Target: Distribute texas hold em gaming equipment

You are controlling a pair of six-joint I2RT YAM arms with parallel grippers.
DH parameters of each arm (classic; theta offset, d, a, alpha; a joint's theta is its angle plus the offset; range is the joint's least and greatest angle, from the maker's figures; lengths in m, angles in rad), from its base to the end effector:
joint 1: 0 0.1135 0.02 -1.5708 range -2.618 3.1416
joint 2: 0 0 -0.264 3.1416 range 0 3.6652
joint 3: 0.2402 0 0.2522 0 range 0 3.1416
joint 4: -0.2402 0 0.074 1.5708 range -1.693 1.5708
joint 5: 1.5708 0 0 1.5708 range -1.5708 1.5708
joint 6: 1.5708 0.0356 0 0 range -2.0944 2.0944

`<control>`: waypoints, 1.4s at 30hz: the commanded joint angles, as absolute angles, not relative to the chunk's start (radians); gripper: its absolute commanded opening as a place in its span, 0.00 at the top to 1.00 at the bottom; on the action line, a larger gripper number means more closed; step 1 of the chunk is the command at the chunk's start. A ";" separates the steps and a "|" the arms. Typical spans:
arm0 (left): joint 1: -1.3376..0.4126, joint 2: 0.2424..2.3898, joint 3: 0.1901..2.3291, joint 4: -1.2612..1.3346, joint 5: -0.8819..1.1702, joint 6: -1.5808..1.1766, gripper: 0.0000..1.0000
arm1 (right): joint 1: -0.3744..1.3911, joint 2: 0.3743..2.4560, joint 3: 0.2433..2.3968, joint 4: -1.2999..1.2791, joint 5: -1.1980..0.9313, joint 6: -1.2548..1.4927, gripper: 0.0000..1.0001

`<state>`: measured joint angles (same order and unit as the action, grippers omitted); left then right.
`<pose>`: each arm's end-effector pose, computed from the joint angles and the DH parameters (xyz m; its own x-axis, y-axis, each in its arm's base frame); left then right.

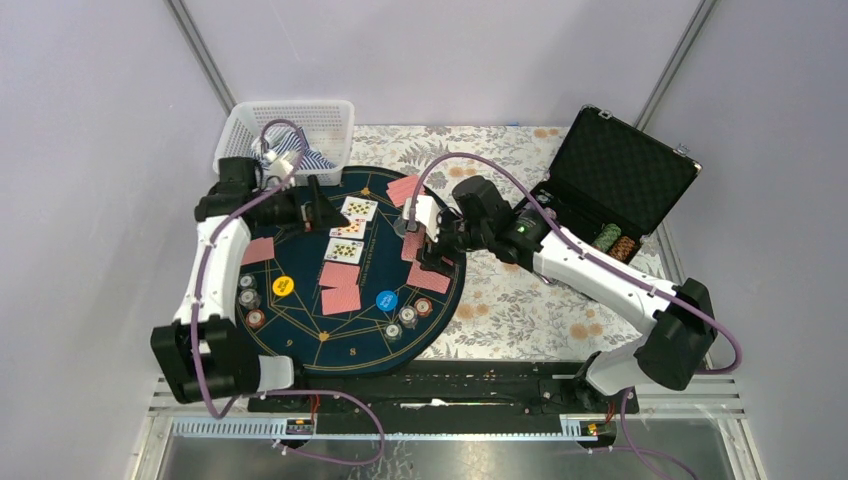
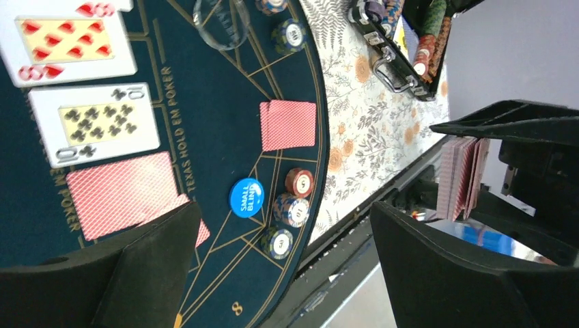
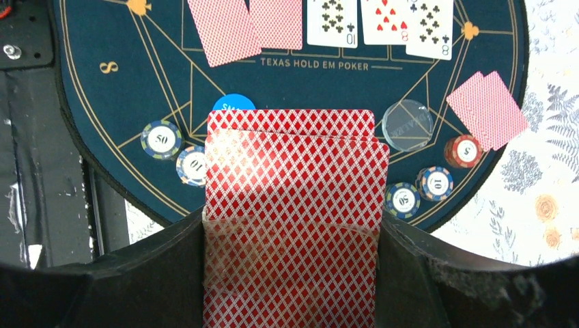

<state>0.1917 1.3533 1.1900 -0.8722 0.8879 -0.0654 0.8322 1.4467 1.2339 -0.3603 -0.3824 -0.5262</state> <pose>0.2641 0.0231 0.3077 -0.8601 -0.2089 -0.4654 0.2125 0.6827 -0.6991 0.2119 0.2525 0.3243 0.1349 -0.5440 -0.8282 -0.9591 0.1383 -0.2470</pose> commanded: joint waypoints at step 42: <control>-0.296 1.270 0.837 0.186 1.159 -0.948 0.47 | 0.847 1.446 1.311 -0.342 -0.426 -0.502 0.66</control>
